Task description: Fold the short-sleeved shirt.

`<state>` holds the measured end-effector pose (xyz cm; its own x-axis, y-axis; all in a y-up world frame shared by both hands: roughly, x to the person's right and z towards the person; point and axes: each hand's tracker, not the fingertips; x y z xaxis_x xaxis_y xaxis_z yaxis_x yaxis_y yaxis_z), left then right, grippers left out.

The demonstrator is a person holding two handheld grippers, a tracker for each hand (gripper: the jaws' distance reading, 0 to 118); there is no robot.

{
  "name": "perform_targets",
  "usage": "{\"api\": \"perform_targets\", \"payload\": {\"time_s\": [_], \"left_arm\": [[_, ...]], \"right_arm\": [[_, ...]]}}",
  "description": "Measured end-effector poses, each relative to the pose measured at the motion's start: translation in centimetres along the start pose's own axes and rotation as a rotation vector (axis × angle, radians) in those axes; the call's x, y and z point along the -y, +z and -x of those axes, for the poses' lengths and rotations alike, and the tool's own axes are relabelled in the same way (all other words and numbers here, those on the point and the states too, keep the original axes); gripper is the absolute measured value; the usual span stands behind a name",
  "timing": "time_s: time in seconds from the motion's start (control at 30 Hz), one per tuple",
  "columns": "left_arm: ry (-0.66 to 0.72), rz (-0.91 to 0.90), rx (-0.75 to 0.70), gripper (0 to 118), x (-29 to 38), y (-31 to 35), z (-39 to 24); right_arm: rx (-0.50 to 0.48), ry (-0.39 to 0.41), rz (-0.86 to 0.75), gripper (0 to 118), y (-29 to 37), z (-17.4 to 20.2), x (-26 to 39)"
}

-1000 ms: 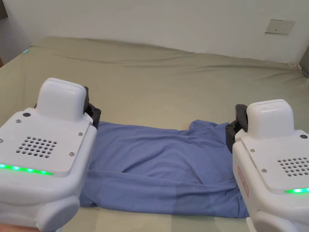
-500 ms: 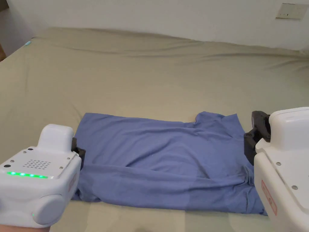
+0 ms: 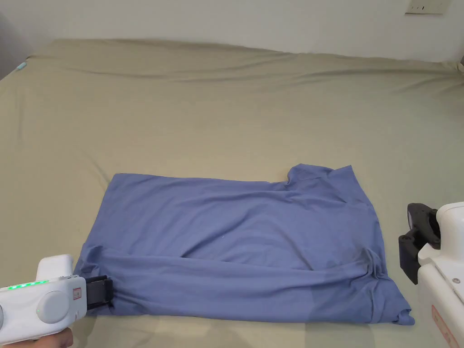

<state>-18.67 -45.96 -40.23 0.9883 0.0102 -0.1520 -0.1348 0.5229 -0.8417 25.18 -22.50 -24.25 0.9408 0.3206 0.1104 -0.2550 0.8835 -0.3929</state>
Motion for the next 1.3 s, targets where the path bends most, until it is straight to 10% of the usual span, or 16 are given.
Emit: {"api": "perform_targets", "payload": {"time_s": [0.17,0.3,0.4,0.47,0.53,0.6,0.9,1.17,1.2,1.3], "left_arm": [[-0.088,-0.041,0.029,88,0.4,1.2,-1.7],[-0.177,-0.104,0.033,7,0.6,3.0,-4.0],[-0.204,-0.149,0.028,7,1.1,4.2,-4.4],[-0.179,-0.171,0.039,7,1.2,5.4,-4.0],[-0.146,-0.190,0.059,7,1.2,6.6,-3.7],[-0.144,-0.203,0.071,7,1.0,7.4,-3.4],[-0.130,-0.209,0.090,7,0.2,8.6,-3.8],[-0.120,-0.180,0.089,7,0.2,7.9,-3.6],[-0.122,-0.178,0.088,7,0.2,7.8,-3.6],[-0.114,-0.173,0.101,7,0.1,8.1,-3.1]], "right_arm": [[0.011,0.004,0.033,0,-1.0,-0.8,0.9],[0.016,-0.026,0.098,0,-2.5,-1.1,1.7],[0.015,-0.074,0.189,1,-5.0,-2.5,3.9],[0.013,-0.102,0.286,25,-7.0,-3.2,5.5],[-0.003,-0.142,0.423,90,-9.6,-4.0,7.6],[-0.007,-0.208,0.518,118,-12.0,-4.9,10.1],[0.002,-0.285,0.795,110,-20.0,-5.6,18.8],[-0.127,-0.328,0.779,43,-19.6,-4.3,18.0],[-0.149,-0.317,0.762,13,-19.4,-4.1,17.9],[-0.131,-0.229,0.753,8,-19.0,-3.5,17.6]]}}
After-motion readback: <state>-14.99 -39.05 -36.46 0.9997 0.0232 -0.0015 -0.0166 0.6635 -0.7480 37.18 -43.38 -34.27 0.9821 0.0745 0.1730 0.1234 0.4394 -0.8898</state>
